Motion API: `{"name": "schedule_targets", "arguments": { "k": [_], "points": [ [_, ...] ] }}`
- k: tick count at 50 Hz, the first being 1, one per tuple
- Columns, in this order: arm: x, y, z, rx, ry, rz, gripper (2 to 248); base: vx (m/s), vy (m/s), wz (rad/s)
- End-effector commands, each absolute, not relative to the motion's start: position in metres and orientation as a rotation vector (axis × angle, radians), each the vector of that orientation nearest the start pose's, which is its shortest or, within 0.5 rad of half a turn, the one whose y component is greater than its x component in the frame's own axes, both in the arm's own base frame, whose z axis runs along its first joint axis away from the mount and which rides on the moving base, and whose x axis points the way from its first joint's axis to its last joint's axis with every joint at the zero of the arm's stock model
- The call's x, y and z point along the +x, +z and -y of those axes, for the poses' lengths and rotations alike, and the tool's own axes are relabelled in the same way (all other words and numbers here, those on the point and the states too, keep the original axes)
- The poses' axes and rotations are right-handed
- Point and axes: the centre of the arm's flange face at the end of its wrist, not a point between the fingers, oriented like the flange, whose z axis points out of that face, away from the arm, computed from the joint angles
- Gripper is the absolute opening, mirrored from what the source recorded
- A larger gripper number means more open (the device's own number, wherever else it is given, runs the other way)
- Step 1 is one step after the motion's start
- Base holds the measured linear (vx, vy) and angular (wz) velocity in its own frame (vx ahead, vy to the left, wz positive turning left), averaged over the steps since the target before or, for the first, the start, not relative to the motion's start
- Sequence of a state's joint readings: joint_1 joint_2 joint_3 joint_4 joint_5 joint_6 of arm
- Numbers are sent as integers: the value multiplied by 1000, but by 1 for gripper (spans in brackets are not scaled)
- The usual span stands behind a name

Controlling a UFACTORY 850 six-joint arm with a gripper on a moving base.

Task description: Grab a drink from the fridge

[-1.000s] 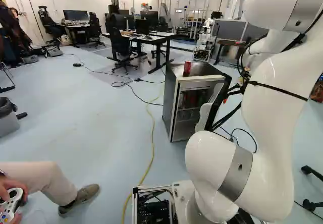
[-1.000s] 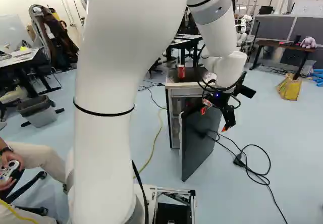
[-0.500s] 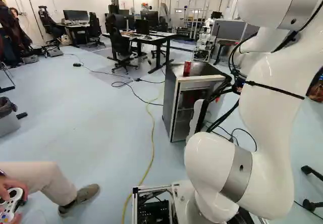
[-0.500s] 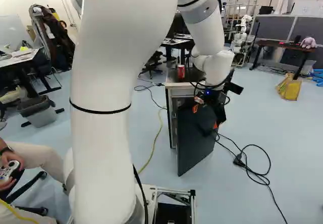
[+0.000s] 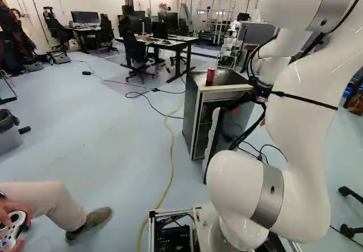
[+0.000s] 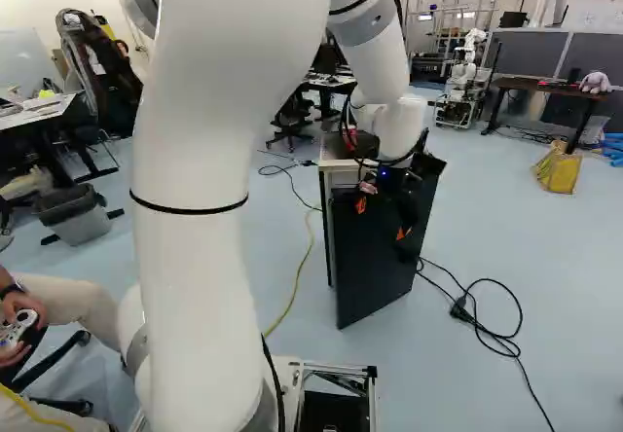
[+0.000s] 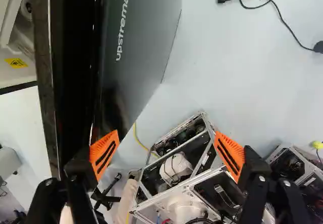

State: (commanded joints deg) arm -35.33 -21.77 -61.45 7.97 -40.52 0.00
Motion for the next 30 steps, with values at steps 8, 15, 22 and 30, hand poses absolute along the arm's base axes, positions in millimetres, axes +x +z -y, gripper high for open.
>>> {"name": "schedule_targets", "arguments": {
  "k": [8,15,22,30],
  "points": [
    [446,404,287,-2870,-18,-1038,247,0,0,0],
    [454,404,276,-2883,-20,-1001,247,0,0,0],
    [461,404,265,-2898,-29,-966,247,0,0,0],
    [470,404,253,-2914,-43,-926,247,0,0,0]
  ]
}}
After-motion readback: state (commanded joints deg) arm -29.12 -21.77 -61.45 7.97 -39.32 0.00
